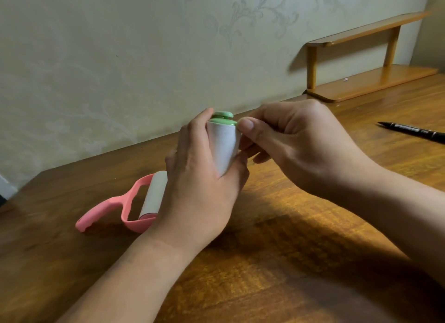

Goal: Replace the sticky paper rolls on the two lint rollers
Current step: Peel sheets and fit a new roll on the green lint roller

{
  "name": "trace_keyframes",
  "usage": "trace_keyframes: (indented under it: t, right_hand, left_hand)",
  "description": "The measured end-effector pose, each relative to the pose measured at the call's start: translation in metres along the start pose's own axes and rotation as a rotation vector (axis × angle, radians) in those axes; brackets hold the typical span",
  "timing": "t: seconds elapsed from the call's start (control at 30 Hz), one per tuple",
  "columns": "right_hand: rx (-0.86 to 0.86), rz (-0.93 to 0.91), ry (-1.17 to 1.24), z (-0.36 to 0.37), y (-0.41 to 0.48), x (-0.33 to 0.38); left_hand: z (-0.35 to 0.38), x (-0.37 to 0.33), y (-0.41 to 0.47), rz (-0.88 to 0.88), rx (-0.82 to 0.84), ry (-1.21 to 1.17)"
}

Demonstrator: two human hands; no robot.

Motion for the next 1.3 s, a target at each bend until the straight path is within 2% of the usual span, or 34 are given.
trace_keyframes:
  t: [0.2, 0.27, 0.37, 0.47, 1.07, 1.3]
  right_hand:
    - [0.003, 0.025, 0.059, -0.001, -0.001, -0.002]
    - [0.081, 0.11, 0.257, 0.006, 0.0, -0.007]
    - [0.274, 0.304, 0.682, 0.027, -0.001, -0.012]
    - [0.369, 0.353, 0.855, 0.039, -0.004, -0.011]
    - [0.325, 0.413, 0.923, 0.042, -0.006, -0.017]
    - [0.378, 0.419, 0.959, 0.045, -0.008, -0.015]
  left_hand:
    - [0.002, -0.007, -0.001, 0.018, -0.006, -0.011]
    - [-0.002, -0.011, -0.001, 0.032, -0.055, -0.034]
    - [-0.005, -0.014, 0.0, 0.061, -0.106, -0.04]
    - [-0.007, -0.015, 0.0, 0.091, -0.126, -0.013]
    - [-0.008, -0.02, 0.0, 0.126, -0.153, 0.009]
    - [-0.01, -0.015, -0.001, 0.112, -0.166, -0.022]
Point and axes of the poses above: each hand's wrist, its own y-axis towards the middle knuckle, its own z-axis out of the palm, x = y × z, the point moved 9 cm from there along y, towards the middle knuckle, and after that the axes turned 15 degrees about z, right-handed, at the moved point
